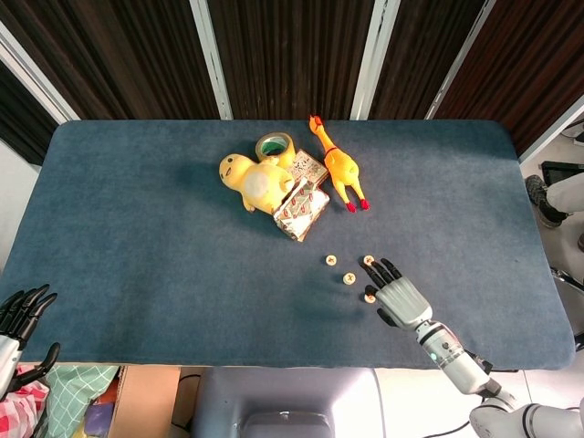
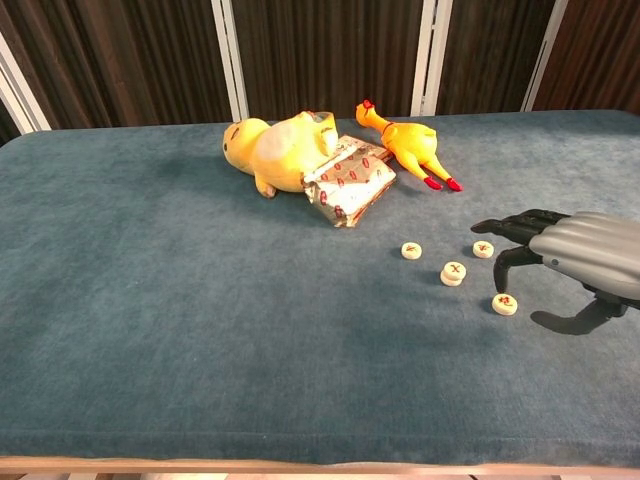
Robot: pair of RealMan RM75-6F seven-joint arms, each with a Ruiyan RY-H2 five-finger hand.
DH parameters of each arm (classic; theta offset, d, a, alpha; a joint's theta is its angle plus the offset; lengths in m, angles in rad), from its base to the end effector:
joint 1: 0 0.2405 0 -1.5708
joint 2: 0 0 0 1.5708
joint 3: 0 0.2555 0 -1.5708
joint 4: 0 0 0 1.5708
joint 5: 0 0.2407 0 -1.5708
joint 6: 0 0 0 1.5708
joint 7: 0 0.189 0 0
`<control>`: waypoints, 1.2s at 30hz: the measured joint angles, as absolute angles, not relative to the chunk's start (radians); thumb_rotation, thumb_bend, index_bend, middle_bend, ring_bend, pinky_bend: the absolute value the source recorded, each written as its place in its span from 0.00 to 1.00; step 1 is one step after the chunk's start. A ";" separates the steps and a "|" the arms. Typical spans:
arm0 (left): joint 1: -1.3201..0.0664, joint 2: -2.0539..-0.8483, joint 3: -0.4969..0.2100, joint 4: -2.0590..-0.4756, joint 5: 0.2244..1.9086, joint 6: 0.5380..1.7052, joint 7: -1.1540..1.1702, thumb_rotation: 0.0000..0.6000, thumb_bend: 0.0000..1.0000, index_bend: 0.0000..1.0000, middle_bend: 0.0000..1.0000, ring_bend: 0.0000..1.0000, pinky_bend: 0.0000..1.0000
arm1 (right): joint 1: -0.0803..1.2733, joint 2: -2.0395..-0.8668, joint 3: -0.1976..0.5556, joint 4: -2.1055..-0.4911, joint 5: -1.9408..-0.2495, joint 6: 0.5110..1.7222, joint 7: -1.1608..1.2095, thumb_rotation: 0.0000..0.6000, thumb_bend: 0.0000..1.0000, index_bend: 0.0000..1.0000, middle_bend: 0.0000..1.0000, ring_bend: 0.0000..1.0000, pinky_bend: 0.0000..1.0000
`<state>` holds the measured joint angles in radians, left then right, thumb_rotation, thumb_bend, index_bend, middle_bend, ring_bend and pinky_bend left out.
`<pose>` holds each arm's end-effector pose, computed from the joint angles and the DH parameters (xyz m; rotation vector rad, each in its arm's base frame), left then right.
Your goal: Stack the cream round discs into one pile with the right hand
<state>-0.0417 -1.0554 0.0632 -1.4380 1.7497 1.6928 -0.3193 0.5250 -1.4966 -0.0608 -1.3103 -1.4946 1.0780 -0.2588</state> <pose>-0.3253 0.1840 0.1630 -1.5295 -0.8737 -1.1218 -0.2518 -0.3152 -0.0577 2.0366 -0.6932 0.7194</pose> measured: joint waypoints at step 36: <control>-0.041 -1.053 0.064 -1.433 1.747 1.692 -0.328 1.00 0.44 0.00 0.00 0.00 0.07 | 0.539 -1.557 -0.009 -1.242 -1.457 1.001 -0.267 1.00 0.48 0.61 0.01 0.00 0.00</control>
